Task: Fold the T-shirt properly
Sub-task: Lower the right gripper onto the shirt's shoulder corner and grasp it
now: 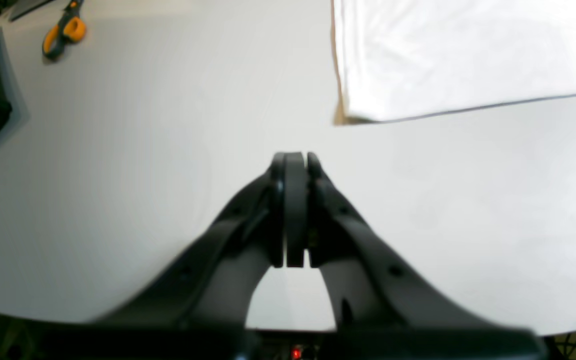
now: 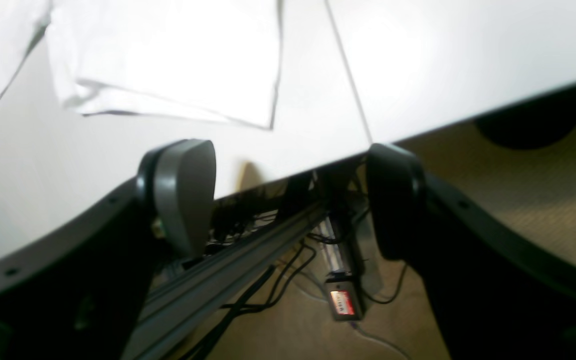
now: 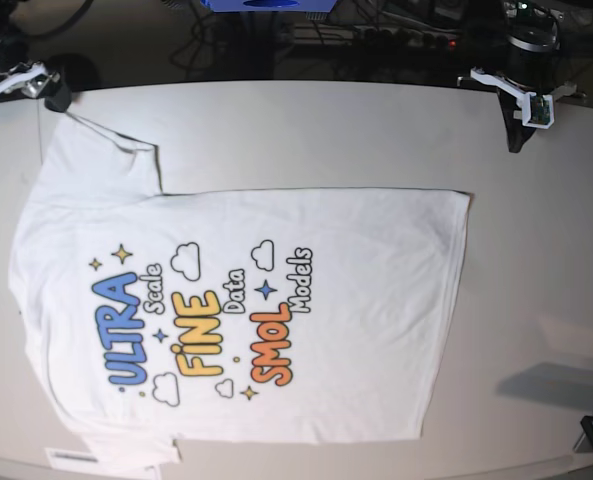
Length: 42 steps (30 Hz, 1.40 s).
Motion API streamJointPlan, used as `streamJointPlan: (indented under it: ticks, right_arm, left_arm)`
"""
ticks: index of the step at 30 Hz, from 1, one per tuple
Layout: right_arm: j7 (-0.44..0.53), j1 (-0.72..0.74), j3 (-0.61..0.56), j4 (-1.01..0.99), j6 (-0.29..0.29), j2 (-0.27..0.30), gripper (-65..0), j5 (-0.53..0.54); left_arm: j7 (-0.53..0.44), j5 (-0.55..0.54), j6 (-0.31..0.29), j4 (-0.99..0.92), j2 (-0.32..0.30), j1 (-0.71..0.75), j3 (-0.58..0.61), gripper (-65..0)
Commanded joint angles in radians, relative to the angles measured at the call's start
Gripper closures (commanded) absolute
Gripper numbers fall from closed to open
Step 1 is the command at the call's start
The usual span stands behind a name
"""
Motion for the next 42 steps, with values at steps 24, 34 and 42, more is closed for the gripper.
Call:
streamJointPlan:
  ticks: [24, 34, 42]
  right_arm:
    - [-0.031, 0.051, -0.102, -0.101, 0.007, 0.018, -45.6, 0.023]
    - [-0.026, 0.053, -0.191, -0.101, 0.007, -0.007, -45.3, 0.023]
    - [0.015, 0.053, -0.193, -0.103, 0.007, -0.002, -20.3, 0.023]
  left_arm:
    - [-0.024, -0.01, 0.003, 0.004, -0.008, 0.009, -0.006, 0.0]
    - [-0.024, -0.01, 0.003, 0.003, -0.008, 0.01, -0.006, 0.0]
    - [-0.024, -0.01, 0.003, -0.037, -0.011, -0.011, -0.006, 0.0]
